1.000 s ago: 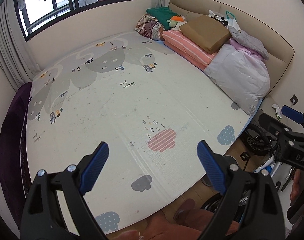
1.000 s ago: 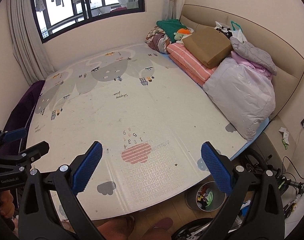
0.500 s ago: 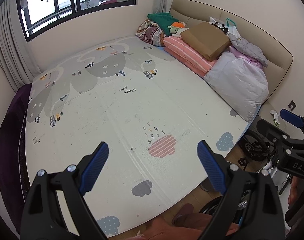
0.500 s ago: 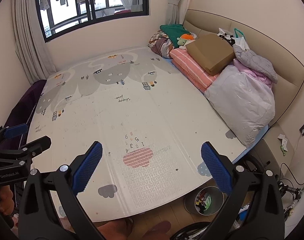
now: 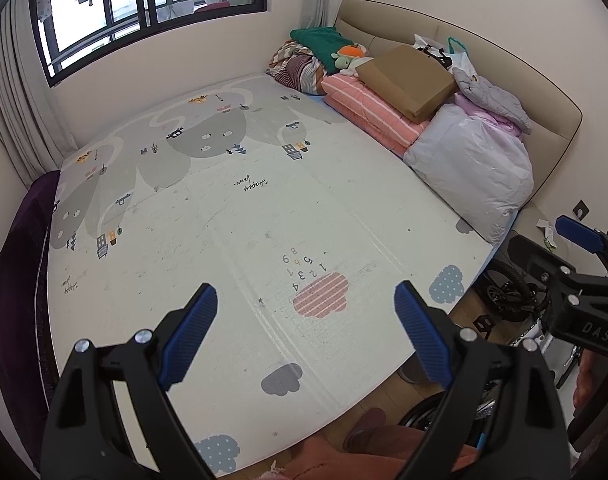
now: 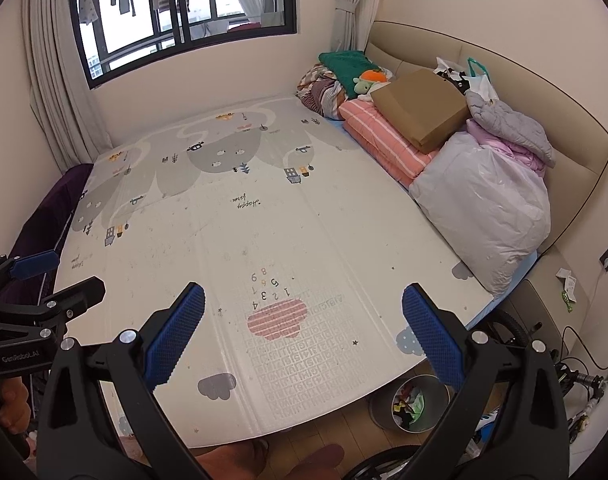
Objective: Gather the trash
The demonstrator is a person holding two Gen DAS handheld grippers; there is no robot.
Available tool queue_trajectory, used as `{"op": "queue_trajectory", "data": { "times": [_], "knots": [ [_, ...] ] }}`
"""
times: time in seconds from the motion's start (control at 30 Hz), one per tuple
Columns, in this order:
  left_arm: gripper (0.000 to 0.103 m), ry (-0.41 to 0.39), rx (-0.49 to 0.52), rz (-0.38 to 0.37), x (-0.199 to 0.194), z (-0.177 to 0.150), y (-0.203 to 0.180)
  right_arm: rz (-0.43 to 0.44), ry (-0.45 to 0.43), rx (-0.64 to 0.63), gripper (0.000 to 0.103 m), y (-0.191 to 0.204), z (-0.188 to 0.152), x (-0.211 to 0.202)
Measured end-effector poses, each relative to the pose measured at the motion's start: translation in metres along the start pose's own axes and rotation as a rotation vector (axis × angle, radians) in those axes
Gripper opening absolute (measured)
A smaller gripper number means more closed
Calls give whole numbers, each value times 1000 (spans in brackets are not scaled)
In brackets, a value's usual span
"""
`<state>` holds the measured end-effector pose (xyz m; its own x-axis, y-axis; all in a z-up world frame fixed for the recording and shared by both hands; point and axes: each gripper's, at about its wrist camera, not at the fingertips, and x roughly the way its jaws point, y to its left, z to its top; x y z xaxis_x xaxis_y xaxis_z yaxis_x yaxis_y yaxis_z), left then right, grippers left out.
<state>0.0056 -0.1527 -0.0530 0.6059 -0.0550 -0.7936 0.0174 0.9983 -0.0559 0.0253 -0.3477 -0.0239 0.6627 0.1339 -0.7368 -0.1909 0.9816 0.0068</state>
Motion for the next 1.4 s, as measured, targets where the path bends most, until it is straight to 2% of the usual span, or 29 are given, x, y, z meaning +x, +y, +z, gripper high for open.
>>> {"op": "queue_trajectory", "data": {
  "times": [1.4],
  "knots": [
    [90, -9, 6, -17, 4, 15, -4, -13, -17, 8, 96, -9, 7, -2]
  ]
}}
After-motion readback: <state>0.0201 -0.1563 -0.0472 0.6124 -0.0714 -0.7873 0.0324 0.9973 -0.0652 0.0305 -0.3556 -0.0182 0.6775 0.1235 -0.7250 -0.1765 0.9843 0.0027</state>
